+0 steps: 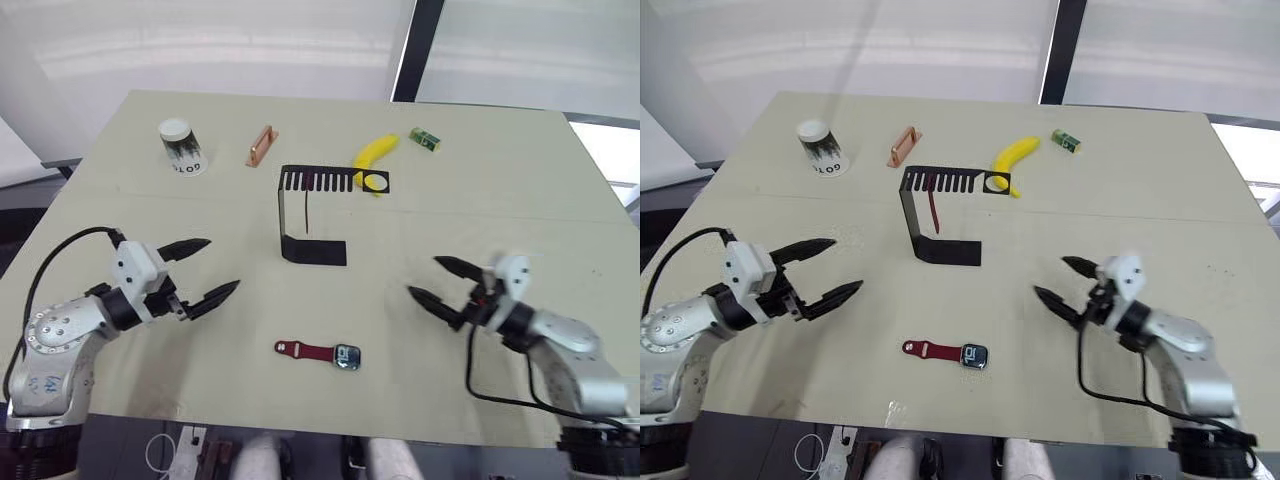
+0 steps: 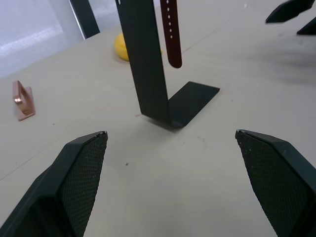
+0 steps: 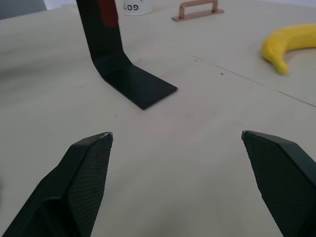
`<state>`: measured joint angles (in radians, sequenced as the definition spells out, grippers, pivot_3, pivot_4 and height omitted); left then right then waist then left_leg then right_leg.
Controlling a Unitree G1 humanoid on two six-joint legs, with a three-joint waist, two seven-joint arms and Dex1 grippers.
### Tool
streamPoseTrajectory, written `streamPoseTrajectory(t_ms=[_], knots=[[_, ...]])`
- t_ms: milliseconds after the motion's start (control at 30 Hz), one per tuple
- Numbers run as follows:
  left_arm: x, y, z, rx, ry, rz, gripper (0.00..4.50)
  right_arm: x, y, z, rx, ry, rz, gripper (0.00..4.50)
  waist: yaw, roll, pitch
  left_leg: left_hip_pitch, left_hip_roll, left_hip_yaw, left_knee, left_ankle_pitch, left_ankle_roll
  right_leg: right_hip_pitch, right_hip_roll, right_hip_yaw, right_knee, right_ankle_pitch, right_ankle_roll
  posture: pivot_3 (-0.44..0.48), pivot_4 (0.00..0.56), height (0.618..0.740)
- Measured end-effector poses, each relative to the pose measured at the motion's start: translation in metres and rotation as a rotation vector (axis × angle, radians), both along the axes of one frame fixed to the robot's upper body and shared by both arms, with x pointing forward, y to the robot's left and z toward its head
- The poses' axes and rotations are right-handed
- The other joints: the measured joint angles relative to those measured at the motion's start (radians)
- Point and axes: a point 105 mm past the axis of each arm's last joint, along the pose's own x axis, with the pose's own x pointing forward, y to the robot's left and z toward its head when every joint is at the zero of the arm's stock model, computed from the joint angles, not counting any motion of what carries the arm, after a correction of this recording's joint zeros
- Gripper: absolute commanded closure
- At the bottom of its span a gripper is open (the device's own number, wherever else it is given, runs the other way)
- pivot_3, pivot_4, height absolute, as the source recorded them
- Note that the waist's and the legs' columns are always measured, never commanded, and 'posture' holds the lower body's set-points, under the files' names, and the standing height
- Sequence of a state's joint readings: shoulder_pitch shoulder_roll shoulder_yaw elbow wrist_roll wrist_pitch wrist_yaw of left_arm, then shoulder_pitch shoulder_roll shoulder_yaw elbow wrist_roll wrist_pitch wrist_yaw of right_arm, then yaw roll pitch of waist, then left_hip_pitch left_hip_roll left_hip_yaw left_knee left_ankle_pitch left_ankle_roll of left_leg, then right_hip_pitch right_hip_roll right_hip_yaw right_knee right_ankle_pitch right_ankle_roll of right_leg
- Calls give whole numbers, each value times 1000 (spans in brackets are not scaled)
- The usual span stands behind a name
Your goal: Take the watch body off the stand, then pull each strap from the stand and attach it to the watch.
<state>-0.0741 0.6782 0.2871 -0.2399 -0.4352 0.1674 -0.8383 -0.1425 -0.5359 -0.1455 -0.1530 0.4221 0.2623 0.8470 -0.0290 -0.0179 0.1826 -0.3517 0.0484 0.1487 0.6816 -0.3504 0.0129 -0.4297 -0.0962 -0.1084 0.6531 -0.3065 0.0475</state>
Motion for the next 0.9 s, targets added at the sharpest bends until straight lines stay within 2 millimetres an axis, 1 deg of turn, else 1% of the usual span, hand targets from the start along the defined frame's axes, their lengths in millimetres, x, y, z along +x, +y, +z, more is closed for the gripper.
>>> streamPoseTrajectory(t_ms=[33, 67, 100, 133, 167, 200, 233, 333, 433, 567, 600, 667, 767, 833, 900], knots=[[-1, -2, 0, -3, 1, -4, 0, 1, 3, 0, 2, 0, 7, 1015, 0, 0, 0, 0, 0, 0, 0, 0, 0, 0, 0, 0, 0, 0, 0, 0, 150, 729], [-2, -6, -1, -12, 9, -11, 0, 4, 11, 1, 4, -5, 25, 1487, 1, 0, 0, 0, 0, 0, 0, 0, 0, 0, 0, 0, 0, 0, 0, 0, 150, 729], [-3, -7, -1, -15, 11, -11, 0, 5, 14, 1, 4, -8, 31, 1593, 1, 0, 0, 0, 0, 0, 0, 0, 0, 0, 0, 0, 0, 0, 0, 0, 150, 729], [-7, -15, -4, -23, 25, -20, 0, 13, 28, 3, 1, -17, 59, 1959, -2, 0, 0, 0, 0, 0, 1, 0, 0, 0, 0, 0, 0, 0, 0, 0, 150, 729], [-14, -33, -8, -47, 46, -58, 0, 23, 51, 4, -14, -28, 104, 2201, 0, 0, 0, -1, 0, 0, 1, 0, 1, 0, 0, 0, 0, 0, 0, 0, 150, 729], [-18, -46, -10, -74, 66, -76, 0, 35, 74, 1, -28, -22, 124, 2661, 1, -1, 0, -1, 0, 0, 1, 1, 0, 0, 0, 0, 0, 0, 0, 0, 150, 729], [-23, -59, -10, -82, 76, -108, 0, 43, 91, -1, -44, -15, 135, 3112, 1, -1, 0, -1, 0, 0, 1, 1, 1, -1, 0, 0, 0, 0, 0, 0, 150, 729], [-26, -69, -11, -77, 85, -132, 0, 56, 102, -1, -67, -16, 128, 4481, 1, -1, 0, -1, 0, 0, 1, 1, 1, 0, 0, 0, 0, 0, 0, 0, 150, 729], [-23, -69, -12, -77, 84, -94, 0, 69, 107, -4, -76, -8, 96, 4481, 0, -1, 0, -1, 0, 0, 1, 1, 1, 0, 0, -1, 0, 0, 0, 0, 150, 729], [-23, -73, -18, -97, 89, -65, 0, 80, 112, -20, -80, 41, 68, 4481, -5, 0, 0, -1, 0, 0, 1, 1, 1, -1, 0, 0, 0, 0, 0, 0, 150, 729], [-23, -75, -19, -97, 90, -68, 0, 81, 112, -21, -80, 45, 66, 4481, -5, 0, 0, -1, 0, 0, 1, 1, 1, -1, 0, -1, 0, 0, 0, 0, 150, 729], [-24, -79, -24, -107, 85, -54, 0, 91, 118, -21, -95, 36, 60, 4481, -10, 0, 0, -1, 0, 0, 1, 1, 1, -1, 0, 0, 0, 0, 0, 0, 150, 729], [-23, -81, -27, -107, 85, -42, 0, 94, 124, -21, -96, 26, 70, 4481, -10, 0, 0, -1, 0, 0, 1, 1, 1, -1, 1, 0, 0, 0, 0, 0, 150, 729], [-19, -80, -32, -108, 84, -8, 0, 96, 134, -22, -89, 22, 88, 4481, -14, 0, 0, -1, 0, 0, 1, 1, 1, 0, 0, 0, 1, 0, 0, 0, 150, 729], [-17, -80, -34, -107, 86, 10, 0, 97, 136, -23, -84, 26, 90, 4481, -14, 0, 0, -1, 0, 0, 1, 1, 1, 0, 0, 0, 1, 0, 0, 0, 150, 729]])
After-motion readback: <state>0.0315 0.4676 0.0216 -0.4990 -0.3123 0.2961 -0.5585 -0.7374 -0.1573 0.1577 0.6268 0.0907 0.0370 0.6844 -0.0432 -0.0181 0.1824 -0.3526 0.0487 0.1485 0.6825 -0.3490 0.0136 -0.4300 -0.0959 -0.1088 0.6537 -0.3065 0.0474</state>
